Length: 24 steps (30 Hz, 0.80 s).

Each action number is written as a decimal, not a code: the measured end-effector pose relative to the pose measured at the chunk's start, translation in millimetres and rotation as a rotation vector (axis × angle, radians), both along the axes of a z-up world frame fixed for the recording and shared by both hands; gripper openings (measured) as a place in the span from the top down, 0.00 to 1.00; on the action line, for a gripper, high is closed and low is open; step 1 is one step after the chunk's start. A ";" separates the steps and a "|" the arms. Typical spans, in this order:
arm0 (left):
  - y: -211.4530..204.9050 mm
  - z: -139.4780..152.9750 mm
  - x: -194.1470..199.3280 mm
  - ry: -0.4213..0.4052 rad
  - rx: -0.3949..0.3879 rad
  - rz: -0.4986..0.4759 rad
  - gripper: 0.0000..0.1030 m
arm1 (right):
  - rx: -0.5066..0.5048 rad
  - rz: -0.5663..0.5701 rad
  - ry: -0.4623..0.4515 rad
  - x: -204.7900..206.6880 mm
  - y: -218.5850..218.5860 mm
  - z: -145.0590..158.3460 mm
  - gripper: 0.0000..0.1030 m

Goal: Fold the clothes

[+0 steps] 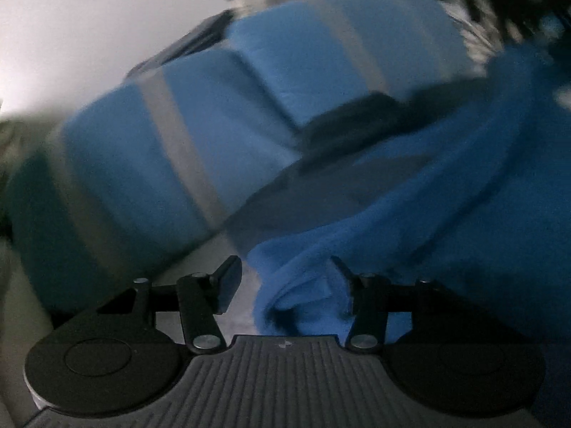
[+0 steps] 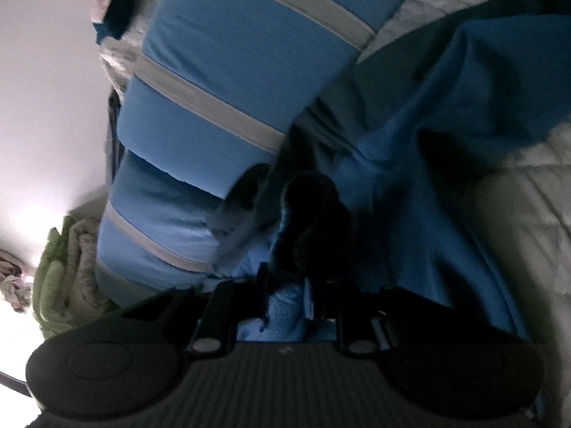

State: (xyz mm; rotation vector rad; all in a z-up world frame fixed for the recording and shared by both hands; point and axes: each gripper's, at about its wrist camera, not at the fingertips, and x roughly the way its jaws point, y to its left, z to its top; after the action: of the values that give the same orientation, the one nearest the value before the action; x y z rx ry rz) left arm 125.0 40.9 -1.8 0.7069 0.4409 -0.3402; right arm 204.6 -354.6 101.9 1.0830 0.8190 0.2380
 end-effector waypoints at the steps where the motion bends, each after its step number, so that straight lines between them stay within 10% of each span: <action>1: -7.6 -3.9 0.6 -0.002 0.041 -0.031 0.50 | 0.003 0.000 -0.002 -0.4 -0.1 -0.2 0.83; 9: -52.0 -30.9 19.3 0.056 0.302 -0.228 0.51 | -0.013 0.007 -0.004 -4.3 -2.0 -1.3 0.83; 12: -53.1 -40.3 25.4 0.070 0.373 -0.251 0.86 | -0.011 0.003 0.008 -4.4 -3.8 -2.7 0.83; 14: -52.1 -44.1 25.2 0.064 0.420 -0.259 0.91 | -0.012 0.002 0.016 -3.4 -3.9 -3.8 0.83; 21: -36.5 -37.6 -11.8 -0.194 0.441 -0.218 0.93 | 0.005 0.029 -0.128 -12.2 -8.2 14.3 0.84; 24: -32.4 -70.4 -26.8 -0.118 0.516 -0.257 0.93 | -0.015 0.031 0.119 -17.6 -4.4 -18.9 0.84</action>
State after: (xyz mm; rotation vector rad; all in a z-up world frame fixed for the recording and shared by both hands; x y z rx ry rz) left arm 98.2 8.5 -72.2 1.2863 0.3265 -0.4286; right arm 187.0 -359.0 83.0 1.0793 0.9430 0.1943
